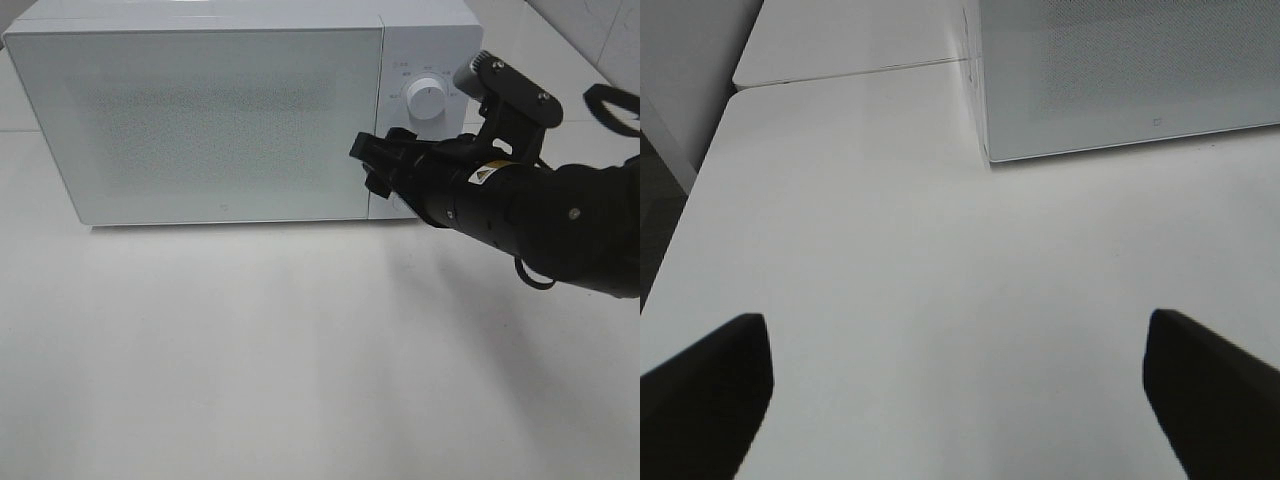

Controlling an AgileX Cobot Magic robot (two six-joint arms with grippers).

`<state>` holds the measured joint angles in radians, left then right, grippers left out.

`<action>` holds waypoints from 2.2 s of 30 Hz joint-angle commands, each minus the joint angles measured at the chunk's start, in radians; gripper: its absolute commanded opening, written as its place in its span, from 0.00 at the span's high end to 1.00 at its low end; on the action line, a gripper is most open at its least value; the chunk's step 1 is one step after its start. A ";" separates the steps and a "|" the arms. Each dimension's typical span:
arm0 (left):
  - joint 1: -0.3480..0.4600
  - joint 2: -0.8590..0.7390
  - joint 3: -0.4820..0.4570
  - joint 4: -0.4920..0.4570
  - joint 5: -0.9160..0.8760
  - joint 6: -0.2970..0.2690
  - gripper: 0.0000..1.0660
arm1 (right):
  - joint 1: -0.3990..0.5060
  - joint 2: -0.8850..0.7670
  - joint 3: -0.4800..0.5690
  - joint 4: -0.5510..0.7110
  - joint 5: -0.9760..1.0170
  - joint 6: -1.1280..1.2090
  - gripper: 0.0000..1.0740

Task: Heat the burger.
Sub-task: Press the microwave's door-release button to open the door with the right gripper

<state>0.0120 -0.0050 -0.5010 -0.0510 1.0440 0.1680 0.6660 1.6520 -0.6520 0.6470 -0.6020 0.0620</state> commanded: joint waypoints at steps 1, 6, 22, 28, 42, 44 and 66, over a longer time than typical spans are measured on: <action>0.005 -0.019 0.001 -0.005 -0.002 -0.003 0.13 | -0.001 -0.068 0.004 -0.035 0.125 -0.182 0.35; 0.005 -0.019 0.001 -0.005 -0.002 -0.003 0.13 | -0.019 -0.137 0.001 -0.129 0.300 -0.282 0.35; 0.005 -0.019 0.001 -0.005 -0.002 -0.003 0.13 | -0.181 -0.437 0.001 -0.503 0.947 -0.246 0.26; 0.005 -0.019 0.001 -0.005 -0.002 -0.003 0.13 | -0.181 -0.585 0.001 -0.547 1.169 -0.247 0.28; 0.005 -0.019 0.001 -0.005 -0.002 -0.003 0.13 | -0.181 -0.897 0.002 -0.553 1.464 -0.234 0.29; 0.005 -0.019 0.001 -0.005 -0.002 -0.003 0.13 | -0.181 -0.940 0.002 -0.555 1.490 -0.226 0.29; 0.005 -0.019 0.001 -0.005 -0.002 -0.003 0.13 | -0.414 -1.414 0.002 -0.679 1.587 -0.086 0.29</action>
<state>0.0120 -0.0050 -0.5010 -0.0510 1.0440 0.1680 0.2600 0.2490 -0.6510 -0.0320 0.9780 -0.0300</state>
